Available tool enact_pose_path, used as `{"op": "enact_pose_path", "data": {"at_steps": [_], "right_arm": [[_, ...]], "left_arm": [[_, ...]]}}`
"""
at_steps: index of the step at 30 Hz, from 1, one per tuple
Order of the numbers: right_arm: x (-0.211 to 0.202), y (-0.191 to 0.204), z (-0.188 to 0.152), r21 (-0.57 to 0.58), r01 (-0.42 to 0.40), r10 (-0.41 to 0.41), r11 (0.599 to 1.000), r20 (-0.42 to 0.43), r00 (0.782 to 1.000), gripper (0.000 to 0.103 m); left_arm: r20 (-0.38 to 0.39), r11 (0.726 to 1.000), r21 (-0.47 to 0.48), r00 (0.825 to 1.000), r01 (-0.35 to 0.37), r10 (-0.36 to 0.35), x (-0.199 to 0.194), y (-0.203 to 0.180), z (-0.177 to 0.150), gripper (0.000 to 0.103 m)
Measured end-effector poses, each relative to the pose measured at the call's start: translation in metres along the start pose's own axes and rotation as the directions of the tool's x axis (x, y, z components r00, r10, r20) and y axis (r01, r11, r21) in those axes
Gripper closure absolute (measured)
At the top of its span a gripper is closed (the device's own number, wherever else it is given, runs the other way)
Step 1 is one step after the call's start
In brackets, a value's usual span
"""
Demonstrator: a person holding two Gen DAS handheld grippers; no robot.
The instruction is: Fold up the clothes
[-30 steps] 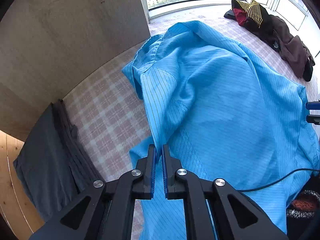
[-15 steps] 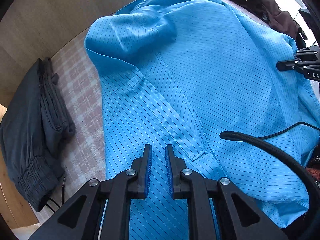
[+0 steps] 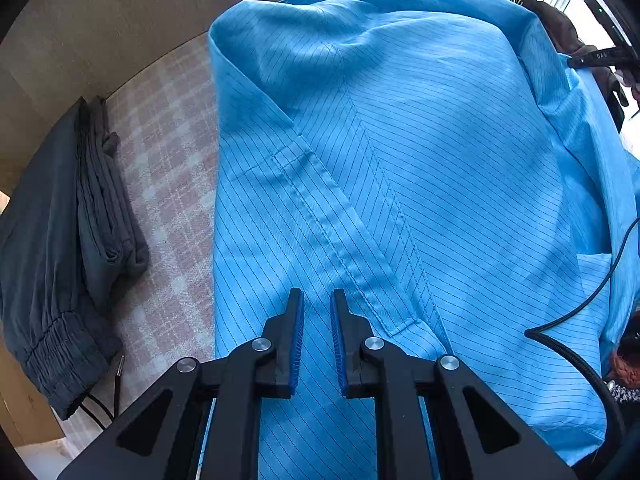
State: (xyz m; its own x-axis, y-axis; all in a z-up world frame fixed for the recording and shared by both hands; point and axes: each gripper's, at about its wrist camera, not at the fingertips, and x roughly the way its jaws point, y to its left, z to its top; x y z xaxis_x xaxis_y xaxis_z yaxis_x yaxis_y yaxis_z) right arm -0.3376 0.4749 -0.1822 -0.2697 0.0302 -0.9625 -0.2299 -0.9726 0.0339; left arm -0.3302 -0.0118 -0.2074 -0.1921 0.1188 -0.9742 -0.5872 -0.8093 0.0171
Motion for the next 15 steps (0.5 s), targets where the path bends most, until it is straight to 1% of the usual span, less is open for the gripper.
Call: {"op": "enact_pose_path", "data": {"at_steps": [3, 6, 7, 8, 9, 11, 12, 13, 14, 15], "right_arm": [[0.01, -0.003, -0.009, 0.024, -0.024, 0.023, 0.999, 0.03, 0.999, 0.101], [-0.031, 0.001, 0.002, -0.031, -0.027, 0.029, 0.999, 0.086, 0.996, 0.101], [-0.047, 0.004, 0.008, -0.07, 0.011, -0.003, 0.997, 0.114, 0.993, 0.101], [-0.062, 0.009, 0.016, -0.119, 0.101, -0.082, 0.988, 0.157, 0.984, 0.101], [-0.073, 0.014, 0.025, -0.164, 0.206, -0.173, 0.965, 0.197, 0.965, 0.102], [-0.081, 0.017, 0.047, -0.229, 0.37, -0.309, 0.901, 0.262, 0.914, 0.102], [-0.075, 0.011, 0.057, -0.242, 0.424, -0.359, 0.873, 0.27, 0.893, 0.102], [-0.068, 0.005, 0.067, -0.254, 0.46, -0.398, 0.851, 0.259, 0.88, 0.096], [-0.054, -0.006, 0.072, -0.261, 0.439, -0.404, 0.86, 0.178, 0.897, 0.092], [-0.043, -0.016, 0.076, -0.263, 0.408, -0.395, 0.874, 0.103, 0.913, 0.091]], "left_arm": [[-0.006, 1.0, -0.007, 1.0, -0.01, 0.01, -0.007, -0.002, -0.005, 0.089], [0.015, 1.0, 0.009, 1.0, -0.015, 0.014, -0.021, -0.006, -0.01, 0.089], [0.024, 1.0, 0.004, 0.999, -0.022, 0.022, -0.025, -0.006, -0.012, 0.089], [0.033, 1.0, -0.001, 0.999, -0.03, 0.03, -0.028, -0.005, -0.013, 0.089], [0.041, 0.999, -0.006, 0.998, -0.038, 0.038, -0.032, -0.004, -0.014, 0.089], [0.048, 0.998, -0.034, 0.998, -0.044, 0.046, -0.041, -0.011, -0.018, 0.089], [0.052, 0.998, -0.048, 0.997, -0.048, 0.05, -0.046, -0.015, -0.019, 0.089], [0.055, 0.997, -0.062, 0.997, -0.051, 0.054, -0.05, -0.018, -0.021, 0.089], [0.059, 0.996, -0.075, 0.997, -0.054, 0.059, -0.055, -0.021, -0.023, 0.089], [0.062, 0.994, -0.089, 0.996, -0.056, 0.062, -0.06, -0.025, -0.025, 0.089]]}}
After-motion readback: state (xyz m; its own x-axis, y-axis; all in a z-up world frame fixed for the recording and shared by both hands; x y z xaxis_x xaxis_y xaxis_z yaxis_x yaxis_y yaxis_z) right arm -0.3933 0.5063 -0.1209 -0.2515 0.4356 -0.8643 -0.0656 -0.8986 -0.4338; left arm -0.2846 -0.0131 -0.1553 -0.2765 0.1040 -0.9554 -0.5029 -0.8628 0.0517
